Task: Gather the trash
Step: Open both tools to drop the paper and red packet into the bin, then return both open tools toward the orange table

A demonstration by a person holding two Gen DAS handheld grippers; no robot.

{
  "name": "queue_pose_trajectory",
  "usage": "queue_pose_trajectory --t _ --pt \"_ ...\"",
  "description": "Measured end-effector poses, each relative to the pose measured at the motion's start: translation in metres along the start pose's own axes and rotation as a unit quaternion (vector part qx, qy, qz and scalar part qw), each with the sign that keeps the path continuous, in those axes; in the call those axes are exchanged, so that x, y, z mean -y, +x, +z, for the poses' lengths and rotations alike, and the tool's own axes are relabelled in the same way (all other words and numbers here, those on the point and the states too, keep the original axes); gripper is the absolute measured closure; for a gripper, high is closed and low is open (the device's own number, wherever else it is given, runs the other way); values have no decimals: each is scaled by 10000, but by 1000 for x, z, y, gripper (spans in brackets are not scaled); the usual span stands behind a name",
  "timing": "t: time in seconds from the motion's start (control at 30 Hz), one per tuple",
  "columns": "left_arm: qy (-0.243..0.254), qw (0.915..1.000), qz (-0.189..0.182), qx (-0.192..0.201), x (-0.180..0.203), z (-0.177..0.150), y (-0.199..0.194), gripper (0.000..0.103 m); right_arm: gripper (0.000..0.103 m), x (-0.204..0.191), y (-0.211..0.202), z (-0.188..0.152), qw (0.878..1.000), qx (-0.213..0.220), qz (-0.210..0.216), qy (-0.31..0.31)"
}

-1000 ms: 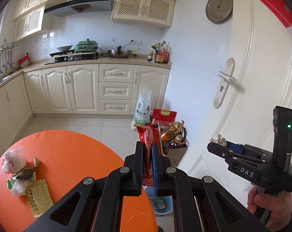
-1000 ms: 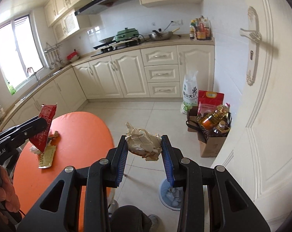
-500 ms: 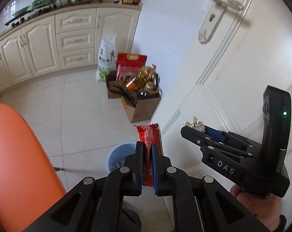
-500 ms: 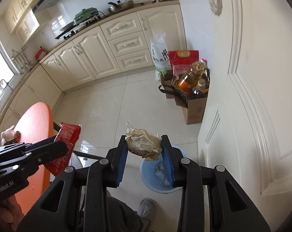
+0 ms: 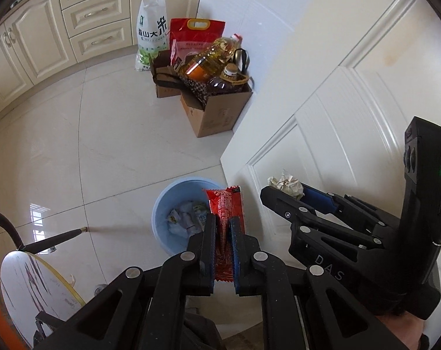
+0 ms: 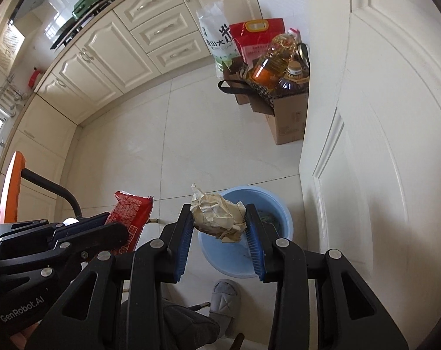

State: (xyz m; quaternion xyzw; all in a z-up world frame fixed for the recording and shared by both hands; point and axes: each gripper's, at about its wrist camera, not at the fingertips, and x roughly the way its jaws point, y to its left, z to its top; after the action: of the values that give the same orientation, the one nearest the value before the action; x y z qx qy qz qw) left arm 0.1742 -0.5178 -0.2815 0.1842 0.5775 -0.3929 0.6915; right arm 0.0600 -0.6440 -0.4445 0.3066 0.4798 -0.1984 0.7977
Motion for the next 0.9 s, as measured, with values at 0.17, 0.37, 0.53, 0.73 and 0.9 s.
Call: queue_pose_trajectory --t 0.17,0.37,0.53,0.73,0.9 --pt "-83 9992 381 -45 3 8 15 29 44 11 11 3 9998 -75 -82 143" --pt "-235 9972 680 200 10 -3 2 19 14 16 2 3 9993 1 -136 337" --pt "-80 9924 1016 692 28 -26 -31 9 0 14 -15 0 9976 70 -467 507" --pt "-17 9857 1101 1275 46 -66 -80 6 0 -13 -53 -2 9981 354 -374 332" --pt "-152 9779 990 1834 43 -108 -142 4 0 -50 -102 -2 9968 761 -254 65"
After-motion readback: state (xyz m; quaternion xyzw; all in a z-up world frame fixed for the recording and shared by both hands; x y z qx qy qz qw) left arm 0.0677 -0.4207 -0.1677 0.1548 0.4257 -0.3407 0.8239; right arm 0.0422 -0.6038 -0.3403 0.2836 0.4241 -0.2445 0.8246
